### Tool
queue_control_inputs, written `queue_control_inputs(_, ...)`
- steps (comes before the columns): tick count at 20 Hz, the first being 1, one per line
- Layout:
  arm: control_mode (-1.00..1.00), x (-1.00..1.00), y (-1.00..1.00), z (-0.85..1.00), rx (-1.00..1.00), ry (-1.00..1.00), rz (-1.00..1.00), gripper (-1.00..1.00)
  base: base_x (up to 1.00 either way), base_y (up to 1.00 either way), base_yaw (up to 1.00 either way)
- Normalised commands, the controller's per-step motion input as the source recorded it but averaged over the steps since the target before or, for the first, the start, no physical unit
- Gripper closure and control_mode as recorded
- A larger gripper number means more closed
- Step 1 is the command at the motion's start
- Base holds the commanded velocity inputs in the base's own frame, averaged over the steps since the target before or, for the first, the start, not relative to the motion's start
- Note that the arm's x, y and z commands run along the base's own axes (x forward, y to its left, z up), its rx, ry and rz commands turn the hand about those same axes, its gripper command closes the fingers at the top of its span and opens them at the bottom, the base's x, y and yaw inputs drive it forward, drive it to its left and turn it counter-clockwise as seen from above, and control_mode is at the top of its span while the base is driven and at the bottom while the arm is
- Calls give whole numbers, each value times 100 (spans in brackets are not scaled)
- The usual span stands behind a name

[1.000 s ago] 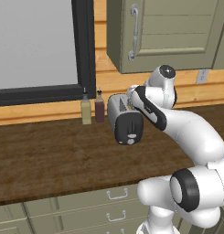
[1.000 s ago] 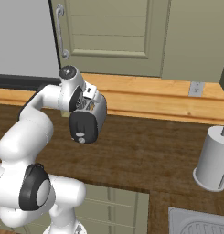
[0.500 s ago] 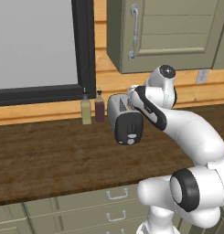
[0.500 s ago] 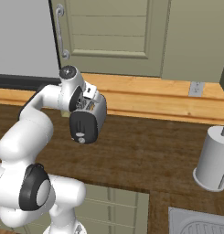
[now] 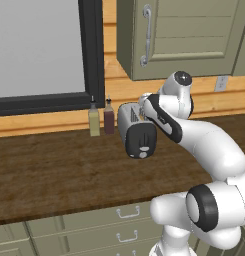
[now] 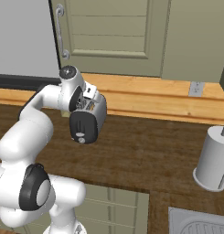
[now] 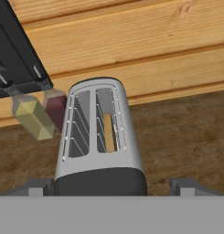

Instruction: Start the toaster. Once the lever pops up, take the bread to the plate on the dining counter.

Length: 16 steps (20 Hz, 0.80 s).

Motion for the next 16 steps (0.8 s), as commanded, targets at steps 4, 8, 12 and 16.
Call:
queue_control_inputs(4, -100, 0, 0, 0, 0, 0, 0, -100, 0, 0, 0)
queue_control_inputs(8, -100, 0, 0, 0, 0, 0, 0, -100, 0, 0, 0)
queue_control_inputs(12, -100, 0, 0, 0, 0, 0, 0, -100, 0, 0, 0)
queue_control_inputs(16, -100, 0, 0, 0, 0, 0, 0, -100, 0, 0, 0)
